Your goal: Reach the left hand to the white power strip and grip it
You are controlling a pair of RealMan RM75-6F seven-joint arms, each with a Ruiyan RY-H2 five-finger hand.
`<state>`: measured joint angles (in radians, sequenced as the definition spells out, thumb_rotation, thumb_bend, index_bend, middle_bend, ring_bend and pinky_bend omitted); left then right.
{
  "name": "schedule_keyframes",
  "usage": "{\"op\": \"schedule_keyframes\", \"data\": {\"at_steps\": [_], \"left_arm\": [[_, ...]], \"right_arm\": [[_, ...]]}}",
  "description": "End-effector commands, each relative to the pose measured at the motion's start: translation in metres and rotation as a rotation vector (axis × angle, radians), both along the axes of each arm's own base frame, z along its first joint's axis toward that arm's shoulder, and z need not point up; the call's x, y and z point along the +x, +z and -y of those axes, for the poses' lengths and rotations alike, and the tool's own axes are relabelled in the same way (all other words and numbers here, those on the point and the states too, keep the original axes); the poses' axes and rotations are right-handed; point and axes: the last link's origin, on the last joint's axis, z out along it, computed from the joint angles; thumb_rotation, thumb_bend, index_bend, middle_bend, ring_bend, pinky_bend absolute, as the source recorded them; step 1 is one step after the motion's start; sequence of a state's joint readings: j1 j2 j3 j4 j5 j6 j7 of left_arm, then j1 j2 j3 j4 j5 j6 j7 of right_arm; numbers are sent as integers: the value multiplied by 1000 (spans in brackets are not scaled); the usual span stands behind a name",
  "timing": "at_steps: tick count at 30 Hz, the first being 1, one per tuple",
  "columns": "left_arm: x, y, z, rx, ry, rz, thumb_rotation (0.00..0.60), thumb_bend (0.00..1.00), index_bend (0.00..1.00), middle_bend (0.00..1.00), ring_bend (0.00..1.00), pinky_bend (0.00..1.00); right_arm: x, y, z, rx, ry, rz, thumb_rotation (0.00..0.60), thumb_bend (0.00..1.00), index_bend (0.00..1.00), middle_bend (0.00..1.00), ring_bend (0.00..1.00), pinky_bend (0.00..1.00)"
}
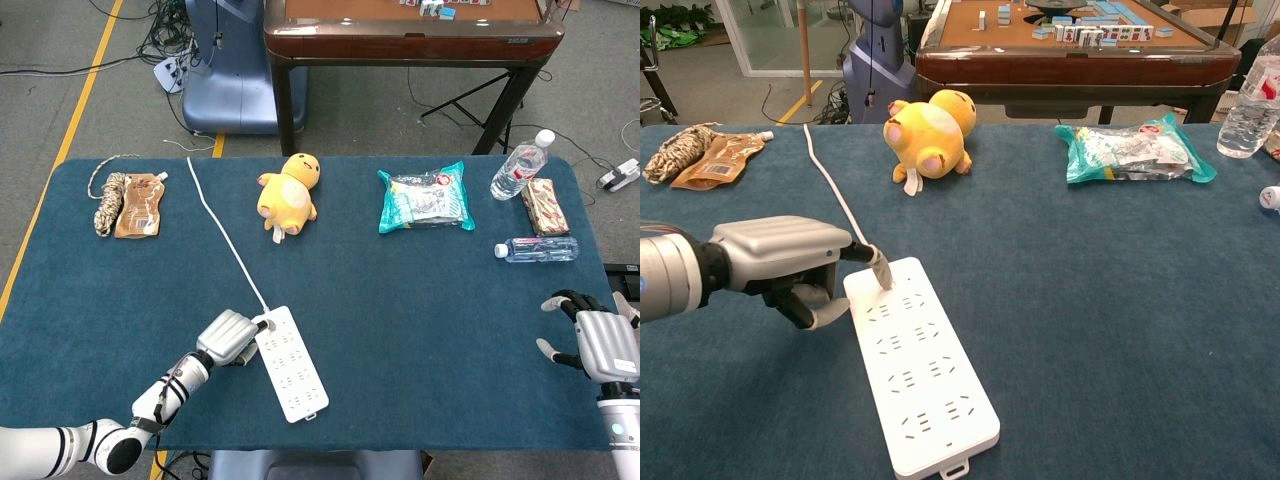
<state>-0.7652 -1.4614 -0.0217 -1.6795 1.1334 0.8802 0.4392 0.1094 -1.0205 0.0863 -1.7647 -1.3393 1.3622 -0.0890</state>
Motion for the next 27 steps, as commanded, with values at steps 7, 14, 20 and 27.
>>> {"op": "schedule_keyframes", "data": {"at_steps": [7, 14, 20, 27], "left_arm": [[-5, 63, -2, 144, 68, 109, 600, 556, 321, 1000, 966, 1000], [-29, 103, 8, 275, 142, 111, 600, 551, 273, 813, 697, 944], [-47, 129, 25, 395, 205, 136, 600, 549, 376, 668, 580, 794], [-71, 161, 48, 517, 288, 58, 600, 549, 400, 661, 565, 704]], "right_arm": [[1, 0, -1, 2, 5, 0, 600, 165, 391, 291, 269, 443], [1, -6, 2, 22, 11, 4, 600, 165, 392, 291, 269, 444], [2, -6, 2, 9, 26, -40, 600, 165, 391, 291, 269, 443], [4, -12, -2, 5, 29, -43, 600, 165, 391, 295, 269, 444]]}}
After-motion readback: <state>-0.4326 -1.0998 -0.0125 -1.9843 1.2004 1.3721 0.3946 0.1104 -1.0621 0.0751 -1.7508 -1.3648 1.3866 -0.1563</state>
